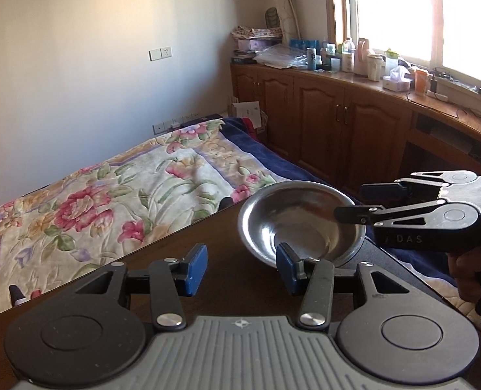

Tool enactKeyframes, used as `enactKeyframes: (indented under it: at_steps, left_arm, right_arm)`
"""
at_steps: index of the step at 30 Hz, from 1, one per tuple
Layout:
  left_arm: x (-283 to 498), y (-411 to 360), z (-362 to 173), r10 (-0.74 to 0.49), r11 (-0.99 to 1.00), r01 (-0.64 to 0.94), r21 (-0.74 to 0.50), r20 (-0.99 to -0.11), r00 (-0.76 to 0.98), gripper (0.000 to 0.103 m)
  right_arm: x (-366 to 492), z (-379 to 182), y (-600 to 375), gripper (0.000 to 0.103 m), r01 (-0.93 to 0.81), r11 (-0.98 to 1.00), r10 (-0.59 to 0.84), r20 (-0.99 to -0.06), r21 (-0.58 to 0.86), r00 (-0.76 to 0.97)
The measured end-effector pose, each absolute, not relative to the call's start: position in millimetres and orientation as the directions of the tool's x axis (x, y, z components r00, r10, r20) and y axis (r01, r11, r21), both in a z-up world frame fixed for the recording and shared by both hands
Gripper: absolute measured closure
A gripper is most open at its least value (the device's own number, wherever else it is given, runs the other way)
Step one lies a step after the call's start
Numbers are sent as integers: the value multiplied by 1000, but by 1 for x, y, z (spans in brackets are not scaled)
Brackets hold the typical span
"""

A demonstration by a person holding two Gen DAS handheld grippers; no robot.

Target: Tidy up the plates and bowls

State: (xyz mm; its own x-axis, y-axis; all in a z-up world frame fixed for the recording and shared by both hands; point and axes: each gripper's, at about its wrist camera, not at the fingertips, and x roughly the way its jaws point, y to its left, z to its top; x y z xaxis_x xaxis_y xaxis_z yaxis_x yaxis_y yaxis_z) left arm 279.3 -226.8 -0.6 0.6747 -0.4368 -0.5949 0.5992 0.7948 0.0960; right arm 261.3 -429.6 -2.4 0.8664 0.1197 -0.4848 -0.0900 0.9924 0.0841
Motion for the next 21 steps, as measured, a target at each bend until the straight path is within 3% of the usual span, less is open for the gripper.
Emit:
enactKeyframes:
  at_steps: [21]
  left_arm:
    - [323,-254,-19,-413,800,599,40,-688,597,69]
  right_arm:
    - [270,-11,-428,62,-98,986,156,-522,136,839]
